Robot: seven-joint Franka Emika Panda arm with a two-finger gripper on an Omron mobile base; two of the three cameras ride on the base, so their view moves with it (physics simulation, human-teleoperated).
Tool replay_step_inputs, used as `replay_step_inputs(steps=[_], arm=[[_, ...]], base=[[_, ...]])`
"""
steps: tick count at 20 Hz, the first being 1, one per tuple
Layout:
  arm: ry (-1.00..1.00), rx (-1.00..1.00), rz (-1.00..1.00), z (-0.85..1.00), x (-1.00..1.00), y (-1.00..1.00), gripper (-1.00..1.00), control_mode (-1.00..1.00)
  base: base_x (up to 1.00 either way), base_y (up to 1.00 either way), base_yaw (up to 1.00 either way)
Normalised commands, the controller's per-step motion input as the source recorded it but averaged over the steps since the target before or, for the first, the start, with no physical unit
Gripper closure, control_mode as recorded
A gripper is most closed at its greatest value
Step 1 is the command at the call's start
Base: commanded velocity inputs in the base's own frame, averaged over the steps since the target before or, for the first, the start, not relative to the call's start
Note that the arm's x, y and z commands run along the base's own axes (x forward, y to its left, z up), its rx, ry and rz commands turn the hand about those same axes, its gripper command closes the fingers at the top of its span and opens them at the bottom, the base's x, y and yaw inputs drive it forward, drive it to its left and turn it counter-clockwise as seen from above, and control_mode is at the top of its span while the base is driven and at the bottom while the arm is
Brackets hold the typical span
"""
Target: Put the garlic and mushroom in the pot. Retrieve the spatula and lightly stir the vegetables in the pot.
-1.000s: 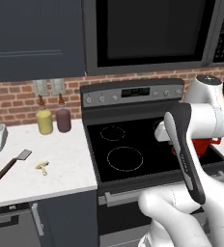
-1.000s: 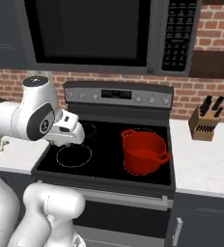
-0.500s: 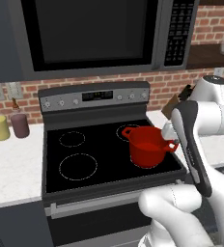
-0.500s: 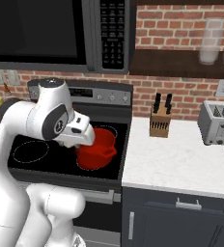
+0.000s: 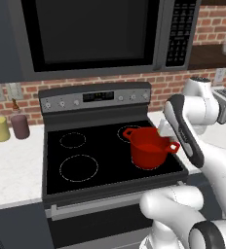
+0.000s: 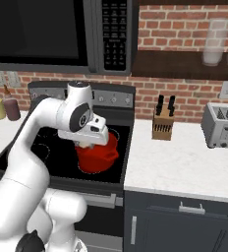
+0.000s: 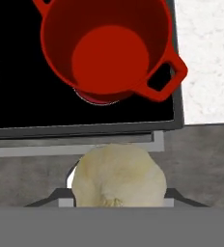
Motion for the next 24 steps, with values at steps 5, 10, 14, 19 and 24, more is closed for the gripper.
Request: replay_step_inputs(steps=[5,10,14,19,24], arm=[[0.12,0.0,0.0,-0.48,0.77,0.0,1.0,-1.0],[0.09,0.0,-0.01,-0.55,0.74,0.02,1.0,-1.0],[0.04,0.0,0.0,-0.44,0.61,0.0,1.0,-1.0],[0.02,0.0,0.0,-0.37,0.53,0.03,1.0,-1.0],[0.01,0.0,0.0,-0.4,0.49,0.06,1.0,-1.0]], base=[[0.0,0.0,0.0],[0.0,0.0,0.0],[0.0,0.0,0.0],[0.0,0.0,0.0],[0.0,0.0,0.0]])
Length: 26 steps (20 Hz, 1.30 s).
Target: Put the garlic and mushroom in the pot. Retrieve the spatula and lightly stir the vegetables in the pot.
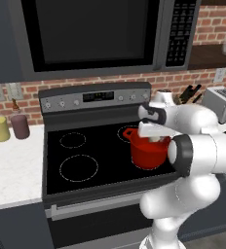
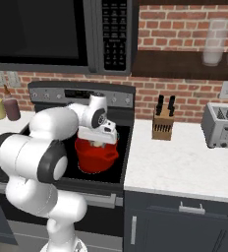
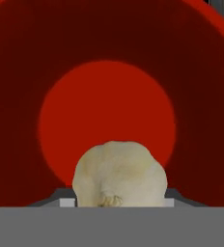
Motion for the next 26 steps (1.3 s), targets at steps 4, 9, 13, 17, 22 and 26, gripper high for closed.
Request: replay_step_inputs(steps=[4,9,13,17,22,26], arm=[[0.0,0.0,0.0,-0.4,0.26,0.01,1.0,-1.0],[0.01,0.0,0.0,-0.41,0.09,0.0,1.0,-1.0],[0.0,0.0,0.0,-0.32,0.01,0.05,1.0,-1.0],[0.0,0.0,0.0,-0.08,0.0,0.24,-1.0,-1.0],[-0.01,0.0,0.0,0.0,-0.08,0.35,-1.0,-1.0],[0.0,0.0,0.0,-0.01,0.0,0.05,-1.0,-1.0]], base=[[0.0,0.0,0.0],[0.0,0.0,0.0],[0.0,0.0,0.0],[0.0,0.0,0.0],[0.0,0.0,0.0],[0.0,0.0,0.0]])
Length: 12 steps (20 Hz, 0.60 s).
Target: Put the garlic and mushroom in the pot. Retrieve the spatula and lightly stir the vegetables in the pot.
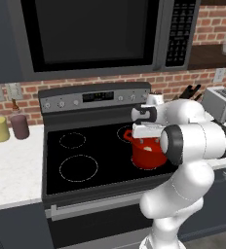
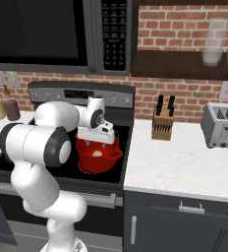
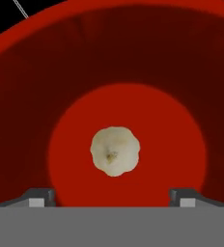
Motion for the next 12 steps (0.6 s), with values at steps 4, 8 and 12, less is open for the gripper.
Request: replay_step_inputs(steps=[4,8,12], arm=[[0.0,0.0,0.0,0.0,0.0,0.0,-1.0,-1.0],[-0.15,0.04,0.0,0.22,-0.16,0.14,-1.0,-1.0],[-0.31,0.0,0.0,0.79,-0.57,0.39,-1.0,-1.0]], base=[[0.0,0.0,0.0],[0.0,0.0,0.0],[0.0,0.0,0.0]])
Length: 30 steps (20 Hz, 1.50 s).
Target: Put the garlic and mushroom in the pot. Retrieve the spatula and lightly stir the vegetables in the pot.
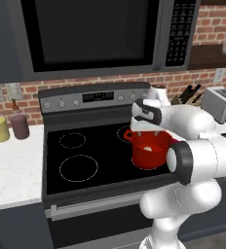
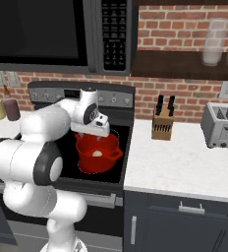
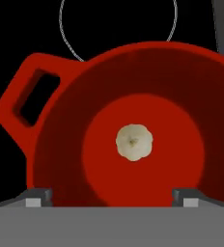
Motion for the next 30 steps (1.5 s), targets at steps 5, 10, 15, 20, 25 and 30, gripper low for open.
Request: replay_step_inputs(steps=[5,10,15,20,25,30], arm=[[-0.35,0.0,0.0,0.8,-0.98,0.04,-1.0,-1.0],[-0.24,0.04,0.0,0.97,-1.0,0.0,-1.0,-1.0],[-0.16,0.01,0.0,0.92,-1.0,0.0,-1.0,-1.0],[-0.06,0.0,0.0,0.49,-0.8,0.28,-1.0,-1.0],[0.13,0.0,0.0,0.19,-0.04,0.01,-1.0,-1.0],[0.13,0.0,0.0,0.07,0.0,0.0,-1.0,-1.0]], base=[[0.0,0.0,0.0],[0.0,0.0,0.0],[0.0,0.0,0.0],[0.0,0.0,0.0],[0.0,0.0,0.0],[0.0,0.0,0.0]])
